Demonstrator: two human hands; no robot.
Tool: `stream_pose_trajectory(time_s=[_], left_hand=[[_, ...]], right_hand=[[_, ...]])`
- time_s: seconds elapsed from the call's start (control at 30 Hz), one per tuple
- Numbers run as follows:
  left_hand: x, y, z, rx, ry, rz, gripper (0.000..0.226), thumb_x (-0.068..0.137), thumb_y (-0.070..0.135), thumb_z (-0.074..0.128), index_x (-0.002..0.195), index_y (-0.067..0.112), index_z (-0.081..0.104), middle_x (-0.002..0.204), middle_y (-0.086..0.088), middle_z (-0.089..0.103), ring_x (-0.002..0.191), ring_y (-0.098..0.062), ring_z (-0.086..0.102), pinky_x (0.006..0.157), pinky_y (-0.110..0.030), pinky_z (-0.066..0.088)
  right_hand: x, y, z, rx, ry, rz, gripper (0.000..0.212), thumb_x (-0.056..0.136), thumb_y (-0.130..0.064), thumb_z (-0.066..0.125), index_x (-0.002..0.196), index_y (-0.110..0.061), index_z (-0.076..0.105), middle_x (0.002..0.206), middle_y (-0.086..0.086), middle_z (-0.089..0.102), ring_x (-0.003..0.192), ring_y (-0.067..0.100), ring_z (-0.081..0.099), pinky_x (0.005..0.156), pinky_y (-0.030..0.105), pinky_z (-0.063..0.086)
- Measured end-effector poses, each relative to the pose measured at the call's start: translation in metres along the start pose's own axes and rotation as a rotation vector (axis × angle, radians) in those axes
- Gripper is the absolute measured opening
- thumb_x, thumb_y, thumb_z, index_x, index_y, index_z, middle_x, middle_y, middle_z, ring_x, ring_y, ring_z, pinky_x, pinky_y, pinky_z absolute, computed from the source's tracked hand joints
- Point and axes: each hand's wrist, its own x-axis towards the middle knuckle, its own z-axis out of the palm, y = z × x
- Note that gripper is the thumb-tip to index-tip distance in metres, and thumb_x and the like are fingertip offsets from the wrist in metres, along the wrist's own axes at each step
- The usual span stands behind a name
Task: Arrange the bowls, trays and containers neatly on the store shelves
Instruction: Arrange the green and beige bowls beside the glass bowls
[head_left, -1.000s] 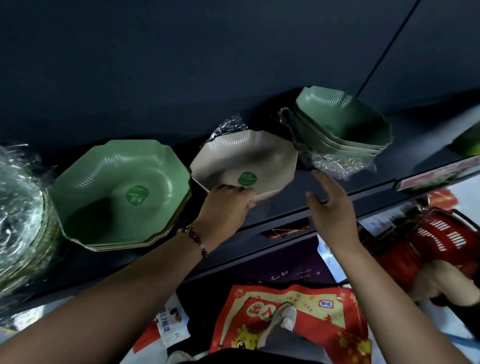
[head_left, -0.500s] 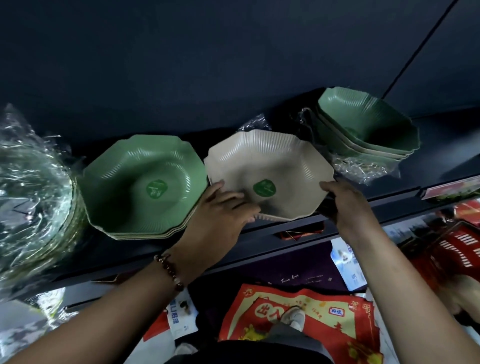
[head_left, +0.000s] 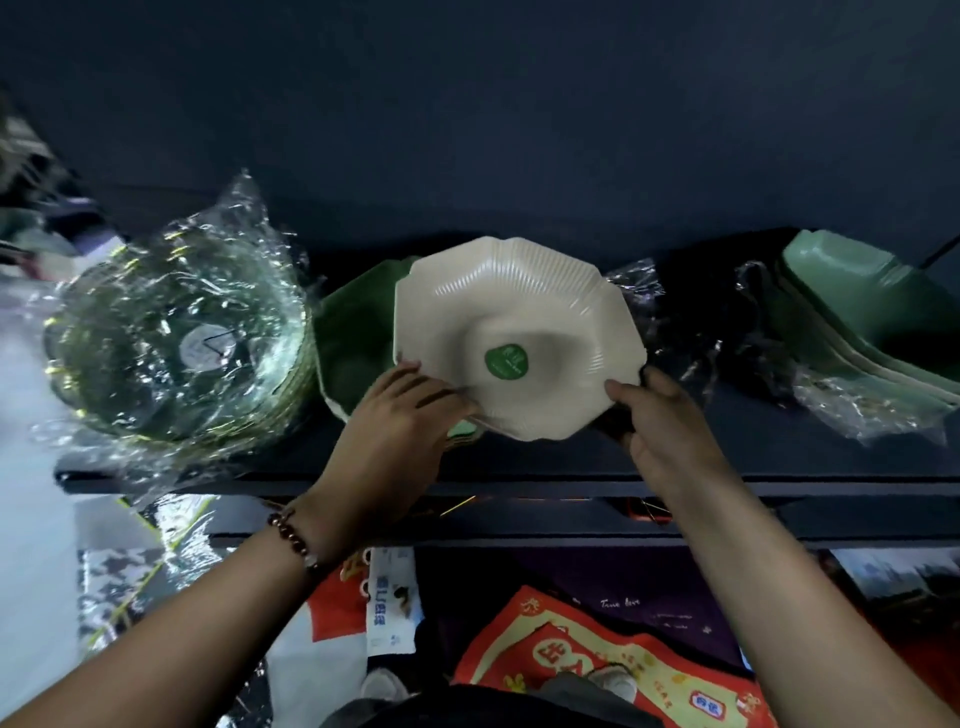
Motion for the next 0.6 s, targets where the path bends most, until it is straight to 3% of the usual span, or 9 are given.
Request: stream_pose_trajectory(time_s=[0.07, 0.23, 0.3, 0.37, 0.43, 0.53, 0.6], left_hand=[[-0.009, -0.013, -0.004, 0.034, 0.002, -0.027, 0.023, 0.081, 0.007, 0.060, 0.098, 0.018, 0.071, 0.095, 0.000, 0.070, 0.089, -0.025, 0.063, 0.099, -0.039, 0.041], [-0.027, -0.035, -0.011, 0.080, -0.012, -0.082, 0.026, 0.082, 0.011, 0.052, 0.097, 0.019, 0.072, 0.093, 0.000, 0.071, 0.087, -0.026, 0.062, 0.087, -0.035, 0.044], [-0.034, -0.041, -0.011, 0.080, -0.037, -0.091, 0.026, 0.082, 0.007, 0.057, 0.098, 0.019, 0.073, 0.093, 0.000, 0.071, 0.086, -0.026, 0.062, 0.081, -0.034, 0.044], [-0.039, -0.046, -0.008, 0.073, -0.053, -0.093, 0.027, 0.081, 0.002, 0.065, 0.100, 0.020, 0.073, 0.094, 0.002, 0.071, 0.086, -0.025, 0.061, 0.078, -0.033, 0.045], [-0.041, -0.049, -0.006, 0.062, -0.053, -0.105, 0.031, 0.079, 0.000, 0.069, 0.102, 0.021, 0.073, 0.095, 0.003, 0.071, 0.086, -0.024, 0.061, 0.077, -0.032, 0.045], [-0.040, -0.051, -0.002, 0.067, -0.051, -0.113, 0.033, 0.079, 0.001, 0.065, 0.102, 0.022, 0.073, 0.096, 0.004, 0.071, 0.086, -0.024, 0.060, 0.077, -0.031, 0.044], [-0.043, -0.055, 0.002, 0.071, -0.060, -0.117, 0.029, 0.080, 0.006, 0.060, 0.101, 0.021, 0.074, 0.096, 0.002, 0.072, 0.086, -0.026, 0.061, 0.080, -0.033, 0.049]], right_hand=[[0.007, 0.001, 0.019, -0.082, -0.009, -0.037, 0.023, 0.089, -0.007, 0.061, 0.105, -0.023, 0.064, 0.103, -0.001, 0.069, 0.097, 0.015, 0.063, 0.088, 0.036, 0.053], [0.019, 0.006, 0.056, -0.162, -0.076, -0.117, 0.031, 0.088, -0.006, 0.062, 0.118, -0.014, 0.060, 0.110, 0.006, 0.066, 0.099, 0.019, 0.065, 0.077, 0.035, 0.059], [0.021, 0.009, 0.065, -0.219, -0.084, -0.172, 0.029, 0.087, -0.008, 0.064, 0.114, -0.018, 0.061, 0.103, 0.001, 0.067, 0.096, 0.018, 0.065, 0.077, 0.036, 0.058], [0.026, 0.014, 0.070, -0.357, -0.062, -0.275, 0.024, 0.083, -0.015, 0.067, 0.104, -0.025, 0.063, 0.096, -0.002, 0.068, 0.094, 0.021, 0.066, 0.083, 0.045, 0.057], [0.029, 0.017, 0.073, -0.516, -0.033, -0.355, 0.026, 0.082, -0.018, 0.069, 0.108, -0.020, 0.066, 0.095, -0.001, 0.067, 0.091, 0.023, 0.067, 0.084, 0.049, 0.055], [0.034, 0.024, 0.072, -0.721, -0.003, -0.438, 0.044, 0.085, -0.023, 0.068, 0.128, -0.014, 0.059, 0.107, 0.002, 0.057, 0.099, 0.021, 0.062, 0.090, 0.039, 0.052], [0.033, 0.032, 0.072, -0.890, -0.014, -0.528, 0.043, 0.091, -0.027, 0.062, 0.131, -0.013, 0.056, 0.120, 0.008, 0.053, 0.111, 0.022, 0.055, 0.096, 0.031, 0.044]])
